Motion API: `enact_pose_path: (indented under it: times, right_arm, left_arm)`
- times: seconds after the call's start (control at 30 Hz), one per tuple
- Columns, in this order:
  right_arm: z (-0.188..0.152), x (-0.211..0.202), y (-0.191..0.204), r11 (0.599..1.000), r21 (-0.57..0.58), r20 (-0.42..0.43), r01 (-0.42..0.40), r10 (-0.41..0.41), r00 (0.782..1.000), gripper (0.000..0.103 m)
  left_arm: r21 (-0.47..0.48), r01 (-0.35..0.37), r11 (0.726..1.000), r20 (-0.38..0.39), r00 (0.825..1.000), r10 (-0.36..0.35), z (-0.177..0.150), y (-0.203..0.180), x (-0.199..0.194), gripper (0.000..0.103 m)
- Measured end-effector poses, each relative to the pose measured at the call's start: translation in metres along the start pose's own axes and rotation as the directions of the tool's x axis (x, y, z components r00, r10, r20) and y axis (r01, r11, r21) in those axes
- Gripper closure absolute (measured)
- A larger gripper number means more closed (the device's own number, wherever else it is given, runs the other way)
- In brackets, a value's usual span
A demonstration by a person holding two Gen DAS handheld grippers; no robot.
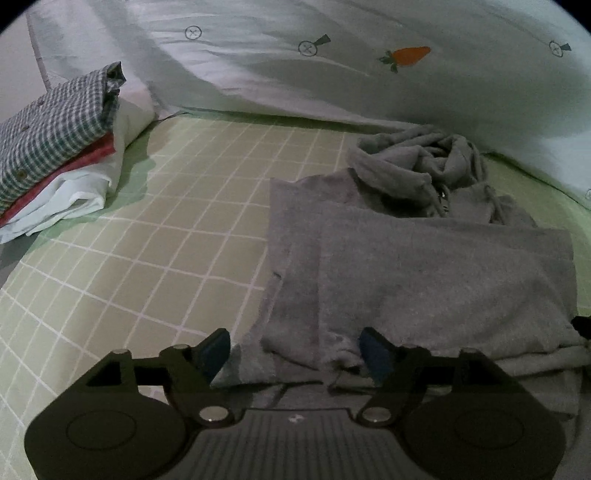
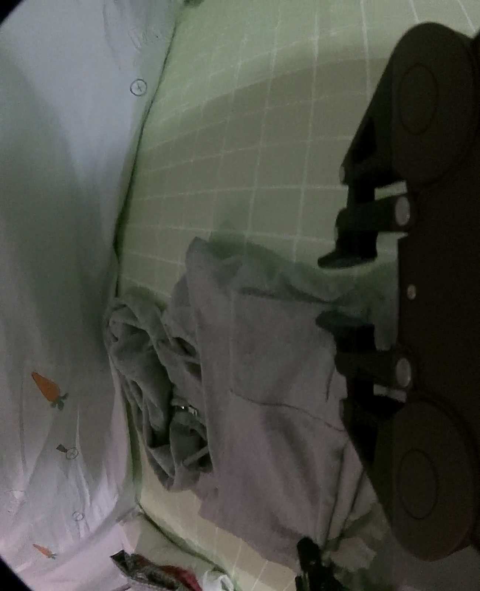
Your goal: Fold clothes
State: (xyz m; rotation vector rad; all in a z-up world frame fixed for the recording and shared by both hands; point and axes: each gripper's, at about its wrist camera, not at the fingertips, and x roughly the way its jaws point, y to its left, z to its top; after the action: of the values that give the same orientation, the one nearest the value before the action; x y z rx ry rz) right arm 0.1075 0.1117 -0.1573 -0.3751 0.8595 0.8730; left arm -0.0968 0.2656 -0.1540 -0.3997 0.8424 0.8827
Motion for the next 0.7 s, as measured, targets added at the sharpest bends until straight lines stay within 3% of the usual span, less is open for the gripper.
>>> enact_pose_path:
  times: [0.07,0.13,0.2,0.23,0.43,0.7]
  right_arm:
    - [0.005,-0.001,-0.001,1.000,-0.007,0.002,0.023,-0.023,1.000,0.051]
    - [0.013,-0.002,-0.001,0.999,-0.009,0.008,0.036,-0.036,0.999,0.026]
    - [0.023,-0.005,0.001,0.999,-0.008,0.040,0.046,-0.045,0.998,0.009]
    - [0.029,-0.006,0.002,0.999,-0.010,0.057,0.048,-0.047,0.997,0.005]
    - [0.075,0.018,0.008,0.998,-0.053,0.110,0.046,-0.039,0.993,0.000]
    - [0.140,0.084,0.000,0.995,-0.048,0.118,0.088,-0.082,0.990,0.000]
  left_arm:
    - [0.008,0.046,0.999,0.004,0.999,-0.046,0.003,0.002,-0.003,0.021]
    - [0.000,0.121,0.993,0.018,0.993,-0.121,0.010,0.005,-0.008,0.017]
    - [-0.010,0.178,0.984,0.046,0.983,-0.177,0.019,0.008,-0.014,0.014]
    - [-0.011,0.192,0.981,0.064,0.979,-0.191,0.025,0.009,-0.017,0.011]
    - [-0.012,0.187,0.982,0.144,0.972,-0.183,0.071,0.015,-0.012,0.007]
    - [-0.003,0.213,0.977,0.128,0.969,-0.210,0.149,0.016,0.061,0.005]
